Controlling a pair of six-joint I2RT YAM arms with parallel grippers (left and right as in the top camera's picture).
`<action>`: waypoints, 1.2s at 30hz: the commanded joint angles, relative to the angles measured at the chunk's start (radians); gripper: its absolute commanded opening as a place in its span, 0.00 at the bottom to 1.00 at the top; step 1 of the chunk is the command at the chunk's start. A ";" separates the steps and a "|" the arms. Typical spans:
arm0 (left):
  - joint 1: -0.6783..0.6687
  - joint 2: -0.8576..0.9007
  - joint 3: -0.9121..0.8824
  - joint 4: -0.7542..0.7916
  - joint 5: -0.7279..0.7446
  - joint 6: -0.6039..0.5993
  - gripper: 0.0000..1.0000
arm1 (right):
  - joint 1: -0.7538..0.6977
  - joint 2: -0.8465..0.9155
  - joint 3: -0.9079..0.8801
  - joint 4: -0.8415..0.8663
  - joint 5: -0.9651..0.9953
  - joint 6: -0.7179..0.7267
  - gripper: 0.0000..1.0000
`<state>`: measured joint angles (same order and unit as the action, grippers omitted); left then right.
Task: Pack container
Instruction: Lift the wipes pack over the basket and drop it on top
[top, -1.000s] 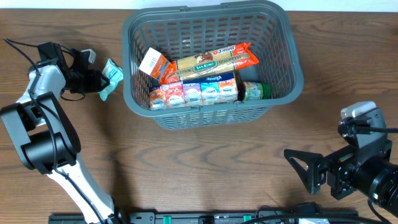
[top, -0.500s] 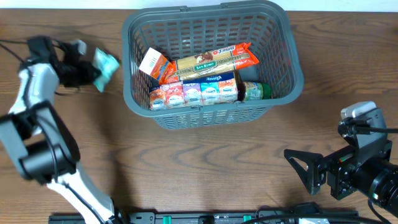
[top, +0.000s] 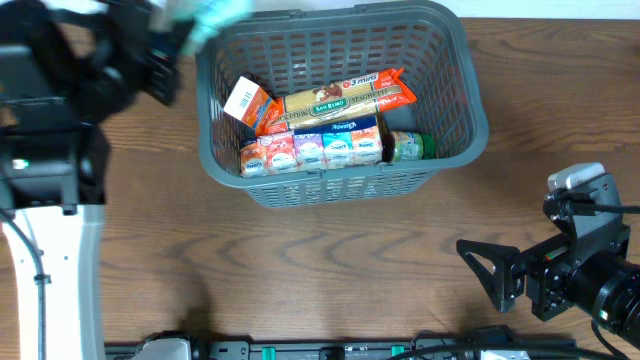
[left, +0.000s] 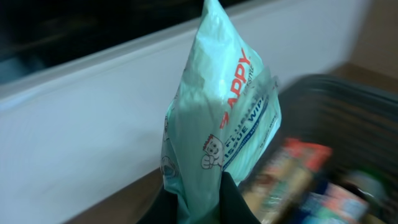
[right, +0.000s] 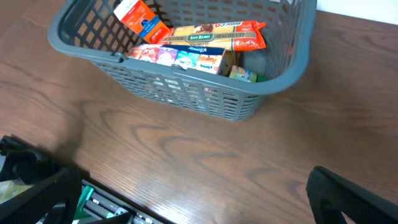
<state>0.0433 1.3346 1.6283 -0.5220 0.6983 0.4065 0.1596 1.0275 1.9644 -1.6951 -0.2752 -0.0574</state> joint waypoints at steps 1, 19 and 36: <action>-0.102 0.048 -0.010 -0.039 0.062 0.137 0.06 | 0.000 0.005 0.009 -0.002 0.003 0.012 0.99; -0.251 0.300 -0.009 -0.046 -0.002 0.124 0.98 | 0.000 0.005 0.009 -0.002 0.003 0.012 0.99; -0.251 -0.200 -0.005 -0.137 -0.397 -0.031 0.98 | 0.000 0.005 0.009 -0.002 0.003 0.012 0.99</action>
<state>-0.2096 1.1610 1.6184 -0.6502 0.3405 0.3996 0.1596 1.0275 1.9644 -1.6947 -0.2752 -0.0578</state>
